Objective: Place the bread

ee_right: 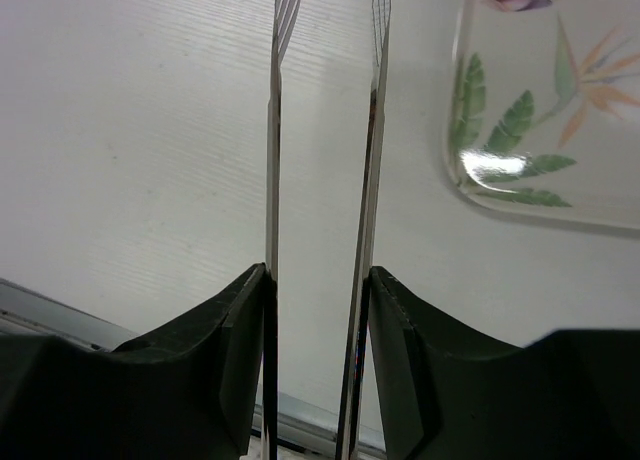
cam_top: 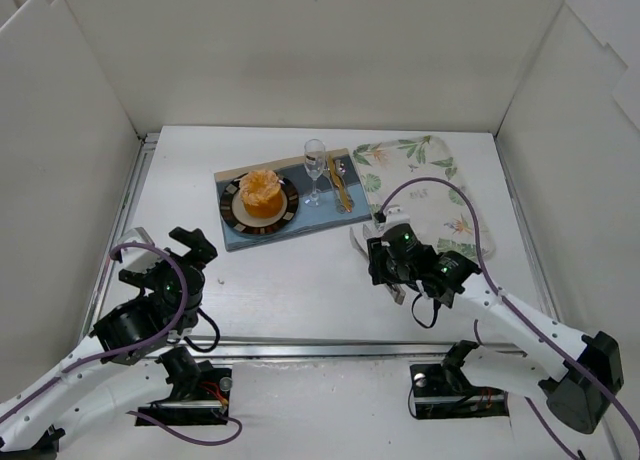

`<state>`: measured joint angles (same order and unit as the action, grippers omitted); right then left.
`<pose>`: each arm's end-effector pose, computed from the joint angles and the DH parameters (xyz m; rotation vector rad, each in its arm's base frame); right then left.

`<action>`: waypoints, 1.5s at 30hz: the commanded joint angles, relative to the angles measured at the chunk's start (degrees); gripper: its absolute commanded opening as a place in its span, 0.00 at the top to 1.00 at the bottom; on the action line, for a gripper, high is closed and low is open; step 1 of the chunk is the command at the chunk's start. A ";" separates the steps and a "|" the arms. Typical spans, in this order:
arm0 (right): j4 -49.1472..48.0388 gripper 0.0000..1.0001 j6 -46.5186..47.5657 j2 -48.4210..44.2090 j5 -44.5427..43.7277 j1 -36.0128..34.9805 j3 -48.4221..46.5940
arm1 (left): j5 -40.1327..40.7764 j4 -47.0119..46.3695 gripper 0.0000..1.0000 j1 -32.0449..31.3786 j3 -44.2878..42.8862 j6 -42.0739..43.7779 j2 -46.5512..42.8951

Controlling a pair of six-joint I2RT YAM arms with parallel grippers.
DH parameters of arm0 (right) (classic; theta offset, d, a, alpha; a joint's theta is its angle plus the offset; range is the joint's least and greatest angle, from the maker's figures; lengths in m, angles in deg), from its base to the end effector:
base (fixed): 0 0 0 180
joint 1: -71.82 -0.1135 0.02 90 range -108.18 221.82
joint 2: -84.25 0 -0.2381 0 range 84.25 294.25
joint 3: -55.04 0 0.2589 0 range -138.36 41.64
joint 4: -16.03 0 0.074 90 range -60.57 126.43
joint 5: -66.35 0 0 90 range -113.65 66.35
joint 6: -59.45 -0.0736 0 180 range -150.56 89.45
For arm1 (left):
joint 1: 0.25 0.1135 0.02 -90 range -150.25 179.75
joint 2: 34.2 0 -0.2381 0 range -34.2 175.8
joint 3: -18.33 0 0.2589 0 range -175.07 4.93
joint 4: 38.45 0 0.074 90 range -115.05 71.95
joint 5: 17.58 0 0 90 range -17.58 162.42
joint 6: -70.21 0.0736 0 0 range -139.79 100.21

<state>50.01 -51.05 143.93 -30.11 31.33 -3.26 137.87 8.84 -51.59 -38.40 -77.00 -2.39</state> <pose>0.2173 0.1746 0.2276 -0.3220 2.2006 0.4747 0.1455 -0.0747 0.3083 -0.7676 1.5583 -0.2690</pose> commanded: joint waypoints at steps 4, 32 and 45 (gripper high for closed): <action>-9.23 0.60 -4.81 1.57 -4.78 -5.74 2.28 | 0.99 -3.21 0.00 -0.26 -0.61 1.31 1.15; -20.23 0.48 -7.02 27.24 -10.15 -13.30 2.11 | 0.38 -4.45 0.00 -0.26 -0.26 2.63 0.97; -18.30 0.14 -5.26 28.30 -11.64 -13.39 -1.15 | 0.29 -4.62 0.00 -0.26 -0.26 2.81 0.97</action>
<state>30.55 -57.08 173.21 -38.35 18.45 -1.34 137.83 7.07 -51.59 -38.32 -75.25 -2.35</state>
